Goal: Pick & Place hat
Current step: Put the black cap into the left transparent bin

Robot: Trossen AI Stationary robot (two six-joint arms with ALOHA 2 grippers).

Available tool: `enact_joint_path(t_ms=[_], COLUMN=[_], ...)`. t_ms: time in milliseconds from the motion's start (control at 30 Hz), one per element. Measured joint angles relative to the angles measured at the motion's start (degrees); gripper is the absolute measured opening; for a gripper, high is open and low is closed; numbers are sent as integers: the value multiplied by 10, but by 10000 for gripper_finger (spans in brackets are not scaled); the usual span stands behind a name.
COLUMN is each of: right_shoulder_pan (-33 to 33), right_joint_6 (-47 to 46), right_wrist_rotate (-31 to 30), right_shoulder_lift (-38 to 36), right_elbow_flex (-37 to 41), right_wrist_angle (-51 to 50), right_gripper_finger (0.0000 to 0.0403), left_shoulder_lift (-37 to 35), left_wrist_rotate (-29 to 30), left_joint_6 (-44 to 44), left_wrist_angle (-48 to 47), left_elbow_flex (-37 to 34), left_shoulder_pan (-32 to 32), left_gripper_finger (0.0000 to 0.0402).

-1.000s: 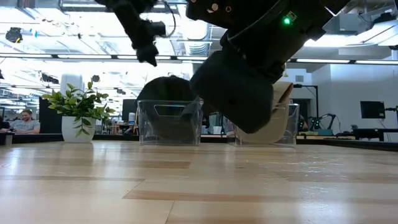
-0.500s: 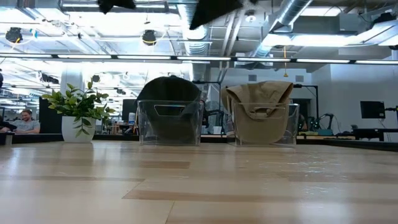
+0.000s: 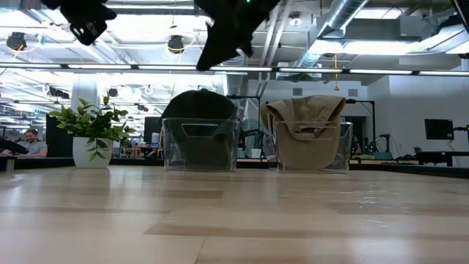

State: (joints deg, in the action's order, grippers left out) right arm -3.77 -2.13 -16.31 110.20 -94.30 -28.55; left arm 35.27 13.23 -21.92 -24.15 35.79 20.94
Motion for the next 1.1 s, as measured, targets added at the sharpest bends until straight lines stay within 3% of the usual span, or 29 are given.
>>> enact_joint_path(t_ms=[233, 467, 767, 1100], right_shoulder_pan=[58, 103, 187, 288], right_joint_6=[48, 101, 173, 212], right_wrist_rotate=[-3, -74, -78, 31], right_shoulder_lift=[43, 65, 55, 54], right_elbow_flex=[0, 0, -30, -39], right_wrist_angle=[2, 1, 16, 96], right_gripper_finger=[0, 0, 0, 0], left_shoulder_lift=[7, 23, 56, 91], left_wrist_rotate=[57, 57, 57, 57], left_joint_6=[1, 5, 5, 7], left_wrist_angle=[16, 32, 37, 46], left_elbow_flex=[-10, -10, -10, -10], left_shoulder_pan=[15, 11, 11, 10], left_gripper_finger=[118, 118, 118, 118])
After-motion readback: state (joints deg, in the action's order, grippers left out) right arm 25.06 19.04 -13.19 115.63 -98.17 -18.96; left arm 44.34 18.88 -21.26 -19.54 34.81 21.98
